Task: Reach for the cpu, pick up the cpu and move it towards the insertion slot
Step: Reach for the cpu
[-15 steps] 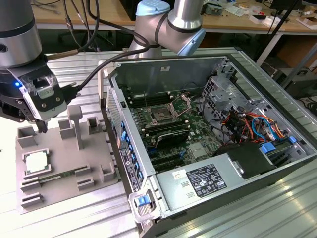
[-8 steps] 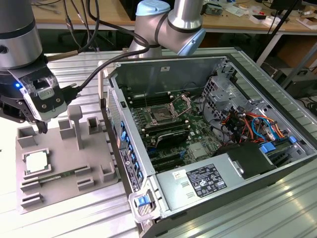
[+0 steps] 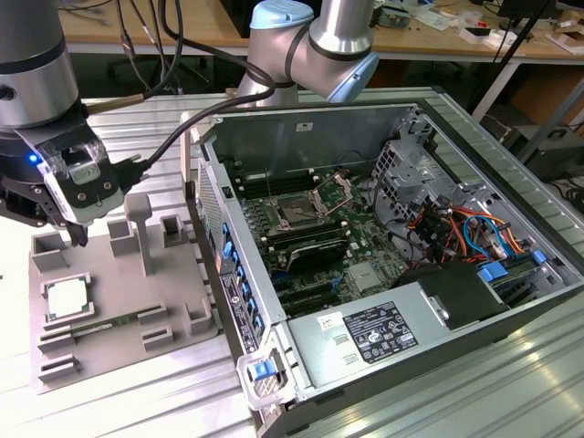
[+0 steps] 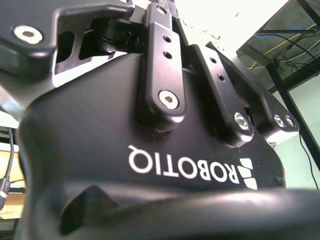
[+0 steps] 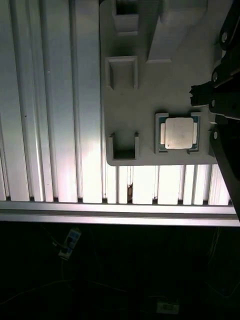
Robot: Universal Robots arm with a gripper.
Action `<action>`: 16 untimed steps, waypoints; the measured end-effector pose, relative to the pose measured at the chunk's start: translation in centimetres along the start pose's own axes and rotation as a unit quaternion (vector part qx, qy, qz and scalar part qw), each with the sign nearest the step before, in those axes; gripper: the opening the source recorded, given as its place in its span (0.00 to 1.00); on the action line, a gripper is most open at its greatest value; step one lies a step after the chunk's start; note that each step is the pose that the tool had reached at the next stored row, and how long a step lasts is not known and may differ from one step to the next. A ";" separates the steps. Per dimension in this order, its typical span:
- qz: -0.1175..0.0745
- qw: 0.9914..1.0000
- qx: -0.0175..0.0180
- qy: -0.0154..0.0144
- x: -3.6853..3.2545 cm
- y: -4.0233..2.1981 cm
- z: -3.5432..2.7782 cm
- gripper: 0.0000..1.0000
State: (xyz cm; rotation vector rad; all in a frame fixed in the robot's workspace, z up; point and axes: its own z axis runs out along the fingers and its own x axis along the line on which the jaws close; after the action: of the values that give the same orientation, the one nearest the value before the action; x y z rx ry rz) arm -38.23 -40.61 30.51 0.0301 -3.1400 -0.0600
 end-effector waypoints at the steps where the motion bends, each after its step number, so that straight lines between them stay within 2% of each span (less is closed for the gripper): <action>1: 0.000 1.000 0.000 0.000 0.00 0.00 0.01 0.11; 16: 0.000 1.000 0.000 0.000 0.00 -0.01 0.34 0.11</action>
State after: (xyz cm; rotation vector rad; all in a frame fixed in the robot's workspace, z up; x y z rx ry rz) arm -38.24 -40.61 30.18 0.0300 -3.1400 -0.0600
